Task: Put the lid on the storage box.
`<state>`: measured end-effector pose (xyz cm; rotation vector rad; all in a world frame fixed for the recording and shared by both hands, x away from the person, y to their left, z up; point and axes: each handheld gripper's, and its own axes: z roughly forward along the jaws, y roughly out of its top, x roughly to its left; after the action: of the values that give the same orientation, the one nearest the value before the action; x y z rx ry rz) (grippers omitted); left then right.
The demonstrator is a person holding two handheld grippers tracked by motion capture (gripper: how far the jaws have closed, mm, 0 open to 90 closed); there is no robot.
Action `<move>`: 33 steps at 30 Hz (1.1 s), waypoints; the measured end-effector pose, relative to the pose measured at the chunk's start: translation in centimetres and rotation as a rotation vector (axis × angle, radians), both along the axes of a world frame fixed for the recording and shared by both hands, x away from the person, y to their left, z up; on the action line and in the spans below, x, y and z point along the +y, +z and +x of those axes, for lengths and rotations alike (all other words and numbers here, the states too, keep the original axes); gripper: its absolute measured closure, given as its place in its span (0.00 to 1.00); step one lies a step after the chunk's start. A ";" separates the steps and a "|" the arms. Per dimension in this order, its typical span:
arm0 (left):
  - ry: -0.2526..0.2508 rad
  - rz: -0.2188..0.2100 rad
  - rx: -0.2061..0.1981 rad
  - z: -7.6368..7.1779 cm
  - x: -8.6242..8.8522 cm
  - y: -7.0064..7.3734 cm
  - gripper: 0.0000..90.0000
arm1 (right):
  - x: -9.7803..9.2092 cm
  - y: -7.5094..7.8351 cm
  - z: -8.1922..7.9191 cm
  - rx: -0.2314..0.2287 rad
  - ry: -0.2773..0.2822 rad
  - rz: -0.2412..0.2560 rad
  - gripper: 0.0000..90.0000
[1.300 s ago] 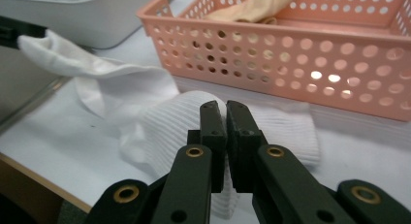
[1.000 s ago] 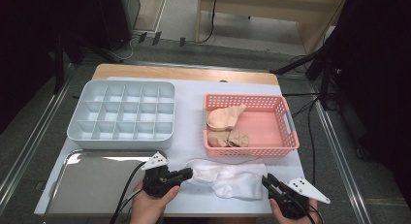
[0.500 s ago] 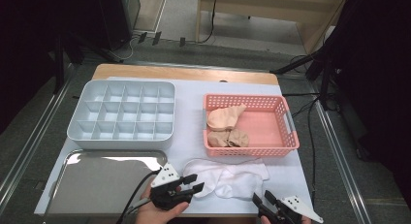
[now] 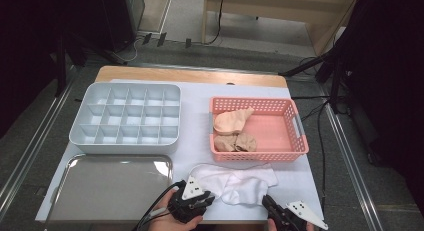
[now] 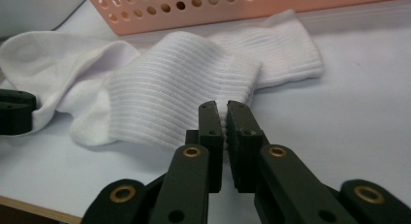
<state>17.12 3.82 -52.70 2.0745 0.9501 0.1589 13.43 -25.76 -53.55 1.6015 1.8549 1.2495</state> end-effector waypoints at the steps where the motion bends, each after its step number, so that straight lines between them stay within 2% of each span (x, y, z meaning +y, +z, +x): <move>1: -0.004 -0.005 -0.002 0.1 0.1 0.1 0.99 | -0.1 0.1 -0.1 -0.002 0.004 0.004 0.97; 5: -0.009 -0.036 -0.002 0.1 0.8 0.6 1.00 | -0.7 0.7 -0.3 -0.029 0.011 0.015 0.97; 9: 0.021 -0.133 0.008 0.2 2.4 2.0 1.00 | -1.4 1.9 -0.6 -0.064 0.045 0.048 0.97; 10: 0.035 -0.153 0.005 0.2 2.9 2.4 1.00 | -1.6 2.2 -0.7 -0.070 0.068 0.050 0.97; 12: 0.050 -0.198 0.012 0.5 3.8 2.9 1.00 | -2.0 2.9 -1.0 -0.091 0.067 0.040 0.97; 14: 0.065 -0.215 0.014 0.8 4.4 3.2 1.00 | -2.4 3.5 -1.2 -0.108 0.070 0.035 0.97; 18: 0.097 -0.267 0.059 1.4 5.5 3.3 1.00 | -3.2 4.1 -1.2 -0.125 0.055 0.028 0.97; 22: 0.119 -0.260 0.081 1.8 6.0 3.2 1.00 | -4.3 5.0 -0.9 -0.119 0.062 0.016 0.97; 26: 0.148 -0.258 0.097 2.4 6.2 2.8 1.00 | -5.5 5.9 -0.1 -0.097 0.076 0.025 0.97; 29: 0.164 -0.247 0.098 3.1 6.2 2.6 1.00 | -5.5 6.2 0.7 -0.094 0.097 0.019 0.97; 33: 0.193 -0.238 0.101 4.3 6.3 2.6 1.00 | -5.3 5.9 2.1 -0.063 0.108 0.019 0.97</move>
<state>21.39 10.11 -50.11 1.7862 1.1719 0.0388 15.54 -31.01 -47.61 1.4713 1.9181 1.3514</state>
